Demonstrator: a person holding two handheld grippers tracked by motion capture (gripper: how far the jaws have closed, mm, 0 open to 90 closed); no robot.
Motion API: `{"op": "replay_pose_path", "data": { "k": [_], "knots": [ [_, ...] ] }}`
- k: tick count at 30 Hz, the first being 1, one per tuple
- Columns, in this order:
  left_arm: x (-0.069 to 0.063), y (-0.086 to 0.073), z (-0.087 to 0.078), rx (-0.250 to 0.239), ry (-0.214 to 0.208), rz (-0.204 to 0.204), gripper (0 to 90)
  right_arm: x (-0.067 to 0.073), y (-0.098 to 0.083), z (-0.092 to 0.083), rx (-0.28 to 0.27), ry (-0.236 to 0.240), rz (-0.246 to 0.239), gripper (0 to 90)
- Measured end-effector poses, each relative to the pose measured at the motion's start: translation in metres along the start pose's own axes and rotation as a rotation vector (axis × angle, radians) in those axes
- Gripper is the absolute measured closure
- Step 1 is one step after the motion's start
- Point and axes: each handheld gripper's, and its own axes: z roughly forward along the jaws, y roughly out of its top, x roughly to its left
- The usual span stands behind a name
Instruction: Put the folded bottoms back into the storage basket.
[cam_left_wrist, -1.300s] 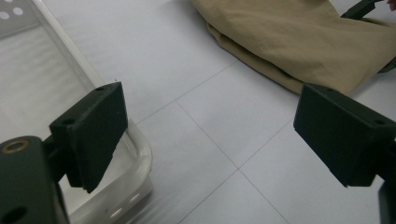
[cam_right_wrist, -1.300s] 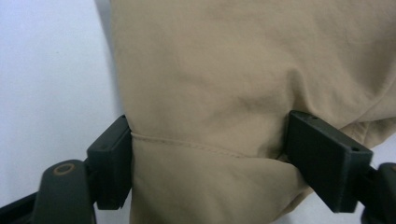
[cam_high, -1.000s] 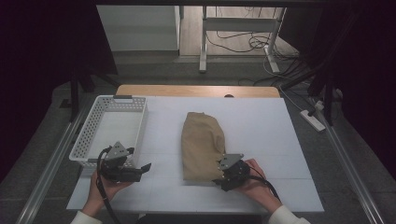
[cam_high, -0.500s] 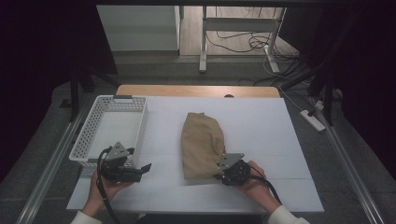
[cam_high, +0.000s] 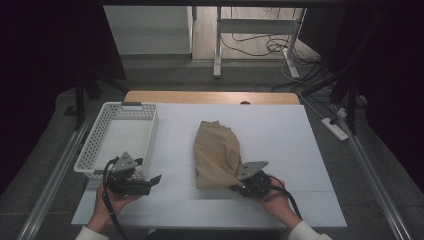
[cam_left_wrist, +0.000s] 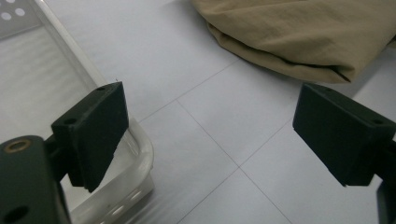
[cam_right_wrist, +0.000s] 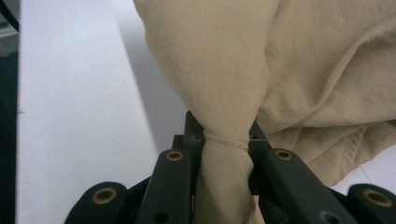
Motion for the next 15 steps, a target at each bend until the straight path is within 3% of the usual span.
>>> {"op": "replay_pose_path", "data": {
  "k": [15],
  "knots": [
    [0.0,0.0,-0.002,-0.009,0.003,-0.002,11.6,0.024,-0.002,-0.011,-0.019,0.063,-0.022,77.5]
  ]
}}
